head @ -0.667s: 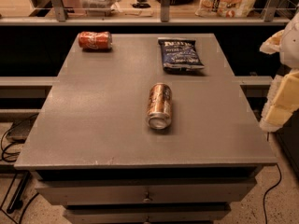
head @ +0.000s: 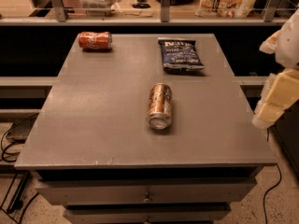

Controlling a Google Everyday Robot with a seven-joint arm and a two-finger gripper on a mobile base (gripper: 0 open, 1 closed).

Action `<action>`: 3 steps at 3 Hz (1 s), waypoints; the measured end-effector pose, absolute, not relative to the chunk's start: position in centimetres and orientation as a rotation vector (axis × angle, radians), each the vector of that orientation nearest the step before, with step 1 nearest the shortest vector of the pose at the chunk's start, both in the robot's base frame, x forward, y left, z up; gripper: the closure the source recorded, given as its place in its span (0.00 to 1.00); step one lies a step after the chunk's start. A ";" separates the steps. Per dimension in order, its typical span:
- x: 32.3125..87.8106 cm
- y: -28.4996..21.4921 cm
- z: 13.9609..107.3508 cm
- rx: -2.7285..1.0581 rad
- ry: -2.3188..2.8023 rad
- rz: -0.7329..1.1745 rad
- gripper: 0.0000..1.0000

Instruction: Pick orange can

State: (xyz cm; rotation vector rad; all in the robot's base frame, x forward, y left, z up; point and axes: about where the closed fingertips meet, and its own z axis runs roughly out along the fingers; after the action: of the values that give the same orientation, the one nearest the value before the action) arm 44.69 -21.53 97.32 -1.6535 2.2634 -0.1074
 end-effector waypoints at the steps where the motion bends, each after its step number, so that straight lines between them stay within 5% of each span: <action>1: 45.3 -19.7 96.7 -1.543 2.233 0.026 0.00; 3: 45.5 -18.8 96.2 -1.522 2.218 0.074 0.00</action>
Offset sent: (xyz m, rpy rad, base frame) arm 0.0058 0.0116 -0.0076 0.1049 -0.0102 -0.0320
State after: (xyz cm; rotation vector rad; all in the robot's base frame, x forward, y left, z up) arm 45.52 -18.77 96.24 -1.5218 2.2184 0.0742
